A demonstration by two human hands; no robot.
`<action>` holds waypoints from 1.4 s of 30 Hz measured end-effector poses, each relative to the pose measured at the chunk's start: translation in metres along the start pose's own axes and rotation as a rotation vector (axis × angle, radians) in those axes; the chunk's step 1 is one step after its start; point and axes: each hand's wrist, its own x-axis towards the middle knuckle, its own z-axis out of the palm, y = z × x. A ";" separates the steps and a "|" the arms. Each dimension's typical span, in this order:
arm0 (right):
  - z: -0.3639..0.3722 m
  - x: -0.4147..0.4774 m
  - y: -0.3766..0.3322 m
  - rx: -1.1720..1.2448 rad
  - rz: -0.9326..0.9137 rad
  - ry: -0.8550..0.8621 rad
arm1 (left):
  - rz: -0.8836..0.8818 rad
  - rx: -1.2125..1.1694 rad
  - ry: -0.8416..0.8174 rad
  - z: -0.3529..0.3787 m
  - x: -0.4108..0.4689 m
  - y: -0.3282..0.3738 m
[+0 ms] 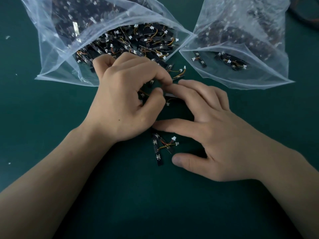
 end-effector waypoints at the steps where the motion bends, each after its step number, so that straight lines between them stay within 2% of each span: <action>1: 0.000 0.000 0.000 0.012 -0.003 0.005 | -0.005 -0.003 0.002 0.000 0.000 0.000; 8: 0.000 0.001 0.000 0.014 -0.014 0.018 | 0.023 0.023 -0.044 -0.001 0.000 0.001; 13: 0.000 0.001 0.000 0.032 -0.025 0.031 | 0.243 0.056 -0.260 -0.008 -0.001 0.002; 16: -0.001 0.001 -0.001 0.035 -0.023 0.031 | 0.303 0.060 -0.315 -0.004 -0.002 0.008; 23: -0.001 0.002 -0.001 0.051 -0.011 0.012 | 0.265 0.032 -0.288 -0.003 -0.003 0.008; 27: -0.003 0.000 0.002 0.058 0.027 0.036 | 0.244 0.102 -0.286 -0.002 -0.003 0.009; 42: -0.005 -0.002 0.002 0.084 0.054 0.044 | 0.206 0.212 -0.408 -0.001 -0.005 0.010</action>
